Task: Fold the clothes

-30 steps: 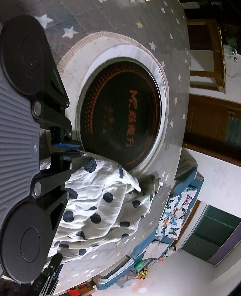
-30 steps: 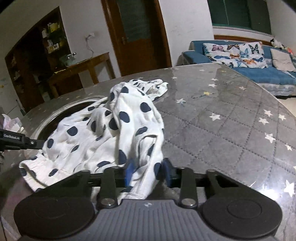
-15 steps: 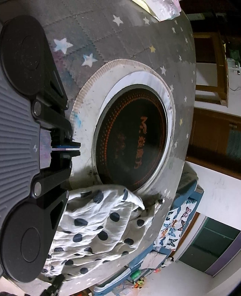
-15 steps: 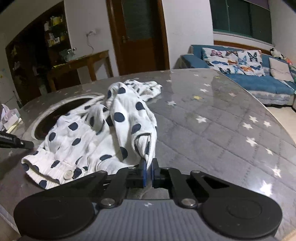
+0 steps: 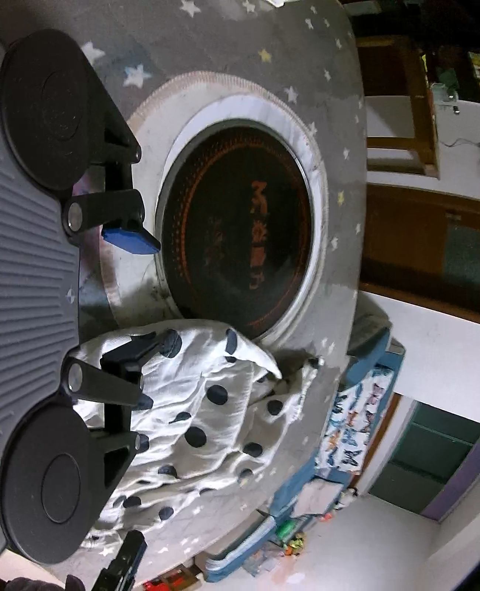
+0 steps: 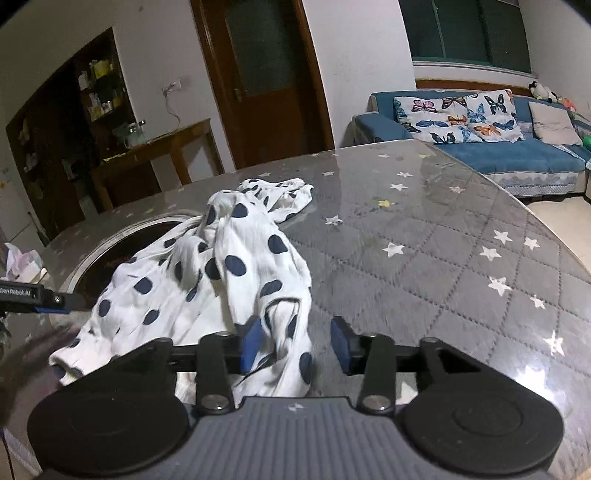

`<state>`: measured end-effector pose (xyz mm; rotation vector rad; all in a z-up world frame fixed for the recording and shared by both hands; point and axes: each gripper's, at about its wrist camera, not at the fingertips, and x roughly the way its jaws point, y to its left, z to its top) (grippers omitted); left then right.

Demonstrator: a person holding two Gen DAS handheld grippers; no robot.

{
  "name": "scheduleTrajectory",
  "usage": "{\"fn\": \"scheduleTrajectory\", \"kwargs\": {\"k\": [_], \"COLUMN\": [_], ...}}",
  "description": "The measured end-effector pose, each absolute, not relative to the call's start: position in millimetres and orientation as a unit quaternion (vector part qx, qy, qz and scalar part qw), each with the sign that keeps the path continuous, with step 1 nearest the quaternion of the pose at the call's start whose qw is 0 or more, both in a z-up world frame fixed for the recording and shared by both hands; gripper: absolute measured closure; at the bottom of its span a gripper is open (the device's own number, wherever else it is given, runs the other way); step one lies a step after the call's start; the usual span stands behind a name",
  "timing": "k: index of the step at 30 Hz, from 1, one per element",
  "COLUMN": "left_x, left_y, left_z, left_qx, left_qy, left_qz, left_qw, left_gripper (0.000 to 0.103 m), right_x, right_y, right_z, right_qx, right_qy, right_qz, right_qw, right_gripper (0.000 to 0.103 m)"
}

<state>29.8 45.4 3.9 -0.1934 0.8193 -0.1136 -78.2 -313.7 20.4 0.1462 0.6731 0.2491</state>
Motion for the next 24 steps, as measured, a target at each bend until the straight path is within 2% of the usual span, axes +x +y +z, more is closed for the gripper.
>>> {"fn": "scheduleTrajectory", "kwargs": {"k": [4,6,10,11,15,24], "left_x": [40.1,43.4,42.1,41.7,31.3,-9.5], "left_y": [34.6,29.2,26.3,27.7,33.1,59.4], "left_z": [-5.1,-9.5,-11.0,-11.0,-9.5,-7.2], "left_qx": [-0.078,-0.067,-0.051,-0.055,-0.059,-0.082], "left_qy": [0.405,0.407,0.399,0.400,0.397,0.414], "left_qz": [-0.058,-0.060,-0.061,-0.063,-0.061,-0.055], "left_qw": [0.909,0.909,0.914,0.913,0.914,0.905], "left_gripper": [0.050,0.058,0.094,0.098,0.101,0.101], "right_x": [-69.1,-68.5,-70.8,-71.8,-79.1,-116.7], "right_y": [-312.1,-308.5,-301.8,-301.2,-301.7,-314.4], "right_z": [15.6,12.3,7.9,8.3,12.4,20.7], "right_qx": [0.077,0.073,0.066,0.065,0.060,0.053], "right_qy": [0.333,0.337,0.344,0.344,0.344,0.364], "right_qz": [0.125,0.129,0.140,0.141,0.146,0.167], "right_qw": [0.932,0.930,0.926,0.926,0.926,0.915], "right_gripper": [0.062,0.065,0.090,0.091,0.096,0.096]}}
